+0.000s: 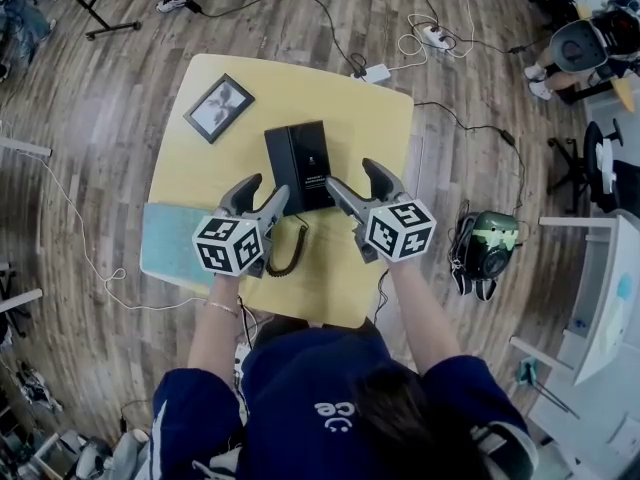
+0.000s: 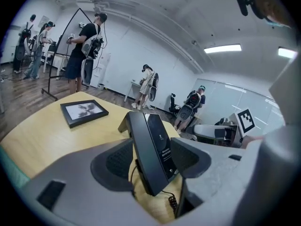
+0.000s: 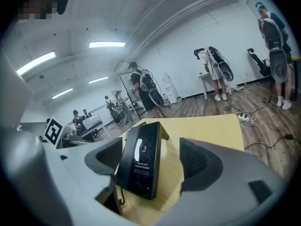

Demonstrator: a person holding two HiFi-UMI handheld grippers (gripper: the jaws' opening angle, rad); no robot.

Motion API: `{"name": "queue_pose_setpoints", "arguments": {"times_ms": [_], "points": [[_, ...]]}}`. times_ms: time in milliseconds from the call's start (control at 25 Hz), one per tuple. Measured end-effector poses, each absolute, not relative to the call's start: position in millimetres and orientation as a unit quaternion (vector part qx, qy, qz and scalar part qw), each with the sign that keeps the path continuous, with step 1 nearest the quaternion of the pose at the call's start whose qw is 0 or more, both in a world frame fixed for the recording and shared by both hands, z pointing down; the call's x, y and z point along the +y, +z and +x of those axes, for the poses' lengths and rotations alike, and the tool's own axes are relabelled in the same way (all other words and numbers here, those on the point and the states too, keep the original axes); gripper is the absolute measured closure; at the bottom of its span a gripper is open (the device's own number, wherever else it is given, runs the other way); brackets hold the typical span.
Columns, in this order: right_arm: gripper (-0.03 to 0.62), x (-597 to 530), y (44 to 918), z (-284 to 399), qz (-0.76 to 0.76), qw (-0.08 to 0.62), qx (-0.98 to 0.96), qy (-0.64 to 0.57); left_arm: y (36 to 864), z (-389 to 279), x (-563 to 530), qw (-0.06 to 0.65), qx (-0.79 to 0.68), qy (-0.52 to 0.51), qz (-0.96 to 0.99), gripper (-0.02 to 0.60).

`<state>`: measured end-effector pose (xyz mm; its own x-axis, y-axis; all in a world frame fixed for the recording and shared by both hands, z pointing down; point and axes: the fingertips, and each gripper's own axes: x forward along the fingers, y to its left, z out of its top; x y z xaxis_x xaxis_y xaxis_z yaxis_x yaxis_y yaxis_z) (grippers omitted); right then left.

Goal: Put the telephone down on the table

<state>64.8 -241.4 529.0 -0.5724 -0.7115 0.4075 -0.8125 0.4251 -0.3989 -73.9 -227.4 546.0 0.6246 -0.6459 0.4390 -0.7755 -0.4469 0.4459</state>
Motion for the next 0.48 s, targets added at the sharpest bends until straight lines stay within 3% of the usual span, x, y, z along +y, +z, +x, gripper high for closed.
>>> {"name": "queue_pose_setpoints", "arguments": {"times_ms": [200,480], "points": [[0.204,-222.5,505.6,62.1,0.456,0.1,-0.851,0.239,523.5,-66.3,-207.4,0.291,-0.435,0.077,0.849,0.344],[0.204,-192.1,479.4,55.5,0.461,0.109,-0.861,0.187,478.0,-66.7,-180.3,0.204,-0.473,0.077,0.854,0.344]]}}
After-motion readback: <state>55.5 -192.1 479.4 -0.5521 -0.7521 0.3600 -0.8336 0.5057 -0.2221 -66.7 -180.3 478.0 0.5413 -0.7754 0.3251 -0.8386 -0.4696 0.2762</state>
